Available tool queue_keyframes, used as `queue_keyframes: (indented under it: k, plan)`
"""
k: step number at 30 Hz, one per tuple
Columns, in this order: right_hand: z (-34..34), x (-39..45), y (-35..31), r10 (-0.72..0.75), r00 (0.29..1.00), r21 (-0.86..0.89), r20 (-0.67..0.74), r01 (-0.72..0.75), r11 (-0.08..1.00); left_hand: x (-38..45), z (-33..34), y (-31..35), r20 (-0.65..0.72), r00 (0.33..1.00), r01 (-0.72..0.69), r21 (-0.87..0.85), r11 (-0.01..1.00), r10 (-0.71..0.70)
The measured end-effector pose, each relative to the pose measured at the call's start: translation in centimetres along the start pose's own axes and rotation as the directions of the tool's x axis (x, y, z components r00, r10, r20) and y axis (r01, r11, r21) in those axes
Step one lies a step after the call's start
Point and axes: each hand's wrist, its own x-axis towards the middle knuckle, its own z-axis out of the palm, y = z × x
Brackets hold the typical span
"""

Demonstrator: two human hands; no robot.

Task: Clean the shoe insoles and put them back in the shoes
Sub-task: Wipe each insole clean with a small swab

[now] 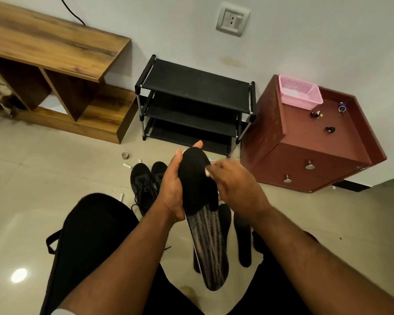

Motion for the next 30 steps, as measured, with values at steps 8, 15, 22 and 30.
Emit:
queue_keyframes:
  k: [8,15,22,30]
  plan:
    - [0.1,0.4,-0.4,0.092,0.993,0.073,-0.069,-0.087,0.994,0.1,0.0,-0.3,0.030,1.000,0.010,0.011,1.000,-0.010]
    - [-1.2,4.0,-1.1,0.053,0.991,0.016,-0.125,-0.051,0.999,0.0,0.2,-0.7,-0.041,0.988,0.152,0.073,0.986,-0.149]
    - [-0.1,0.3,-3.4,-0.056,0.998,0.117,0.013,0.054,0.992,0.5,0.2,-0.5,-0.125,0.991,0.048,-0.025,0.999,-0.051]
    - [-1.1,3.4,-2.0,-0.039,0.998,0.085,-0.043,0.043,0.995,0.1,0.8,-1.2,-0.125,0.991,0.048,-0.005,0.999,-0.048]
